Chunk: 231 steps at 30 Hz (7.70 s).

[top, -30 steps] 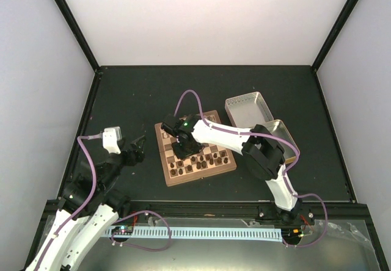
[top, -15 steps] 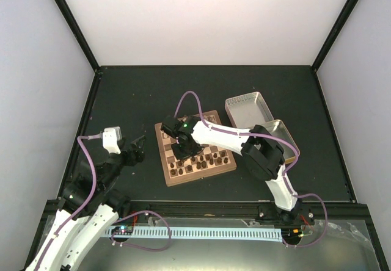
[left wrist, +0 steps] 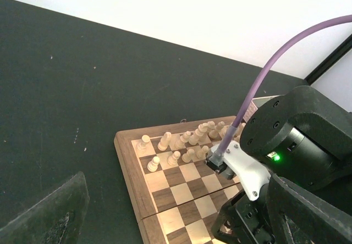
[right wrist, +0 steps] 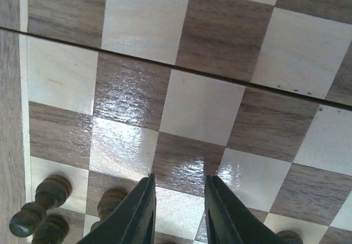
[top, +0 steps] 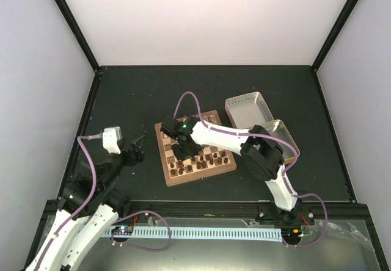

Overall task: Set up the chess pieces on the board
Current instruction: Pick up the chess piece from the chessboard, then place the chess piece on the chessboard, then pick up the chess piece from the chessboard, then place the chess piece on the chessboard.

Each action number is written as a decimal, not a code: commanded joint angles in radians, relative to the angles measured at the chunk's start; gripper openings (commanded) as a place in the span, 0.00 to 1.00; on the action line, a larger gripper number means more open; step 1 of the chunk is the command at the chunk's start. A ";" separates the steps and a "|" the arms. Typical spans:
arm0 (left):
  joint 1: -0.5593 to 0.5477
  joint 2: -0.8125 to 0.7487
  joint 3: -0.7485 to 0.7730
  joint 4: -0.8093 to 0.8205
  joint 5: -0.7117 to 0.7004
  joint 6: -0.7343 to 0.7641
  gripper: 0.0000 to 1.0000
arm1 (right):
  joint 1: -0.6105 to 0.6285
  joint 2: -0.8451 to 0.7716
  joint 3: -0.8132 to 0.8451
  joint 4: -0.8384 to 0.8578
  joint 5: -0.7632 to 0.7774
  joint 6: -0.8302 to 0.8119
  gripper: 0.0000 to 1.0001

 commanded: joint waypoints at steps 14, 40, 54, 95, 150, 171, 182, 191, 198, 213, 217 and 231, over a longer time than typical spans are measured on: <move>0.009 -0.007 0.017 -0.011 -0.012 -0.002 0.90 | 0.019 -0.136 -0.048 -0.002 -0.107 -0.139 0.23; 0.010 -0.003 0.017 -0.011 -0.012 -0.002 0.90 | 0.049 -0.014 0.024 0.025 -0.045 -0.134 0.10; 0.009 0.024 -0.046 0.035 0.098 -0.099 0.90 | 0.011 -0.089 -0.006 0.166 0.085 -0.014 0.05; 0.010 0.085 -0.345 0.351 0.206 -0.238 0.85 | 0.024 -0.041 -0.004 -0.057 -0.023 -0.157 0.09; 0.010 0.099 -0.313 0.301 0.152 -0.220 0.87 | -0.097 0.073 0.061 0.196 0.104 -0.178 0.27; 0.012 0.134 -0.256 0.333 0.315 -0.260 0.88 | -0.097 -0.299 -0.335 0.632 -0.031 -0.351 0.07; 0.026 0.189 -0.203 0.543 0.652 -0.435 0.87 | -0.096 -0.654 -0.708 1.071 -0.278 -0.502 0.07; 0.028 0.250 -0.185 0.632 0.755 -0.491 0.55 | -0.095 -0.761 -0.795 1.153 -0.414 -0.571 0.07; 0.029 0.279 -0.150 0.630 0.797 -0.472 0.55 | -0.095 -0.782 -0.803 1.125 -0.479 -0.618 0.06; 0.030 0.355 -0.099 0.555 0.865 -0.393 0.23 | -0.095 -0.781 -0.775 1.043 -0.530 -0.664 0.06; 0.030 0.386 -0.086 0.533 0.919 -0.359 0.17 | -0.095 -0.773 -0.767 1.042 -0.513 -0.650 0.06; 0.030 0.412 -0.083 0.506 0.973 -0.313 0.02 | -0.095 -0.743 -0.749 1.038 -0.453 -0.586 0.16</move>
